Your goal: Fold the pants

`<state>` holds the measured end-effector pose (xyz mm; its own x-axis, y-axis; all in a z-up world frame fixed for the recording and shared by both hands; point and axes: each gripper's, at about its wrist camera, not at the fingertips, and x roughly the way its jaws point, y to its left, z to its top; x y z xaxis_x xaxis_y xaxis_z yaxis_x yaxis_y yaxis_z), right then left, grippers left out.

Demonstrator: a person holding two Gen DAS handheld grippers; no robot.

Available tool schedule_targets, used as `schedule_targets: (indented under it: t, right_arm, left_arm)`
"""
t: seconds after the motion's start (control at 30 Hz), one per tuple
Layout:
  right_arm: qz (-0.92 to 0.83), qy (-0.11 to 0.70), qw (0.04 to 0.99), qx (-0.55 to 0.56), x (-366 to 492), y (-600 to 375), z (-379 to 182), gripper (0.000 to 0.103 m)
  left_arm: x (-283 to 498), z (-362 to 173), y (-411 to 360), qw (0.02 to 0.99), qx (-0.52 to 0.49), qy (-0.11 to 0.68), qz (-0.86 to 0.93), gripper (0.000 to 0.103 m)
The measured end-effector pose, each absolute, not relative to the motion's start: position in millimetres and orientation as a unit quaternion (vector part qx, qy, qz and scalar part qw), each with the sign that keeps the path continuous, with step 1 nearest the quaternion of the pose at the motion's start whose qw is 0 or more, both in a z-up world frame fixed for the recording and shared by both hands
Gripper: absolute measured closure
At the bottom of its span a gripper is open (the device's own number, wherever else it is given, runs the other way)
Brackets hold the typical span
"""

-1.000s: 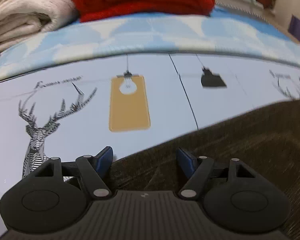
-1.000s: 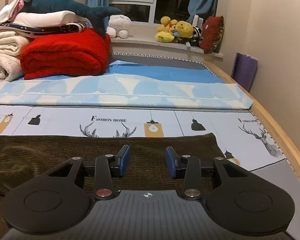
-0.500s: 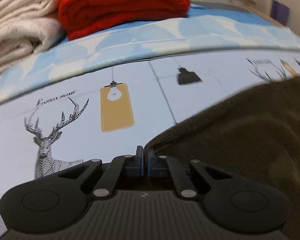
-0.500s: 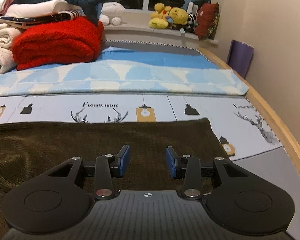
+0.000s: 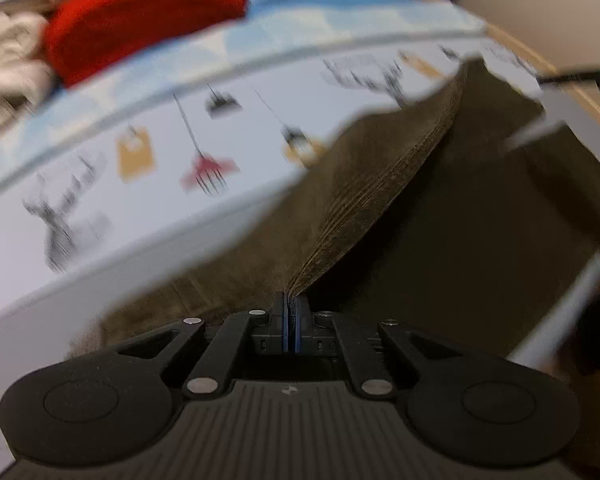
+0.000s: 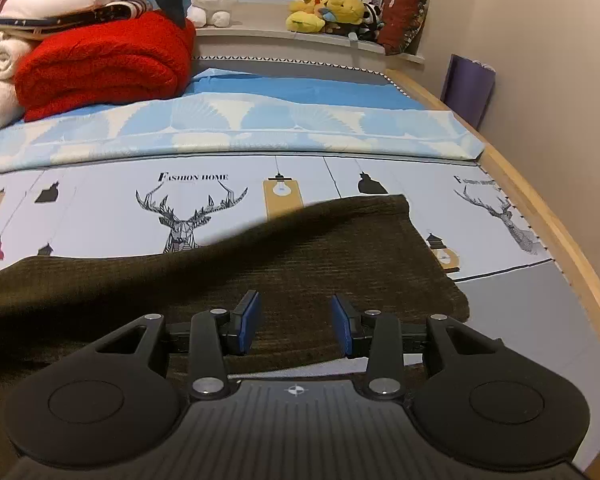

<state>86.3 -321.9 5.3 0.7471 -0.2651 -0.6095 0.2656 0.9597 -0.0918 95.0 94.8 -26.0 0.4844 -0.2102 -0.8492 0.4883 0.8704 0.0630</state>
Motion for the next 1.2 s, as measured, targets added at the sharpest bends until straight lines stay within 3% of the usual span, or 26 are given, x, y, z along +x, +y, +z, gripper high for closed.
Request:
schedule_targets:
  t: [0.07,0.13,0.17,0.2,0.37,0.57,0.83,0.87,0.9,1.0,1.2]
  right_arm:
    - [-0.148,0.330,0.932,-0.004,84,-325,3,0.063]
    - [-0.159,0.337,0.928,0.007,83,-331,0,0.063]
    - [-0.163,0.340,0.926,0.018,83,-334,0,0.063]
    - [-0.167,0.341,0.925,0.033,83,-339,-1,0.063]
    - [-0.173,0.336,0.924,0.067,81,-352,-1,0.063]
    - [-0.178,0.332,0.921,0.104,87,-366,-3,0.063]
    - [-0.164,0.317,0.912,0.200,103,-389,-7,0.060]
    - [-0.162,0.315,0.910,0.217,106,-394,-9,0.060]
    - [-0.158,0.311,0.907,0.234,110,-398,-12,0.059]
    - [-0.152,0.312,0.897,0.274,127,-409,-23,0.059]
    - [-0.175,0.321,0.874,0.321,167,-428,-58,0.059]
  left_arm:
    - [97,-34,102,0.840,0.125,0.490,-0.200,0.096]
    - [103,-31,124,0.845,0.056,0.499,-0.182,0.086]
    - [106,-28,138,0.847,0.007,0.503,-0.170,0.061]
    - [109,-27,154,0.846,-0.044,0.508,-0.158,0.048]
    - [114,-53,192,0.790,-0.180,0.569,-0.139,0.048]
    - [132,-99,192,0.746,-0.190,0.634,-0.080,0.037]
    - [153,-93,214,0.771,-0.254,0.584,0.011,0.039]
    - [155,-89,220,0.775,-0.260,0.576,0.023,0.042]
    - [153,-84,224,0.780,-0.268,0.564,0.040,0.057]
    - [152,-64,230,0.809,-0.276,0.517,0.054,0.076]
    - [164,-51,224,0.830,-0.263,0.487,0.061,0.076]
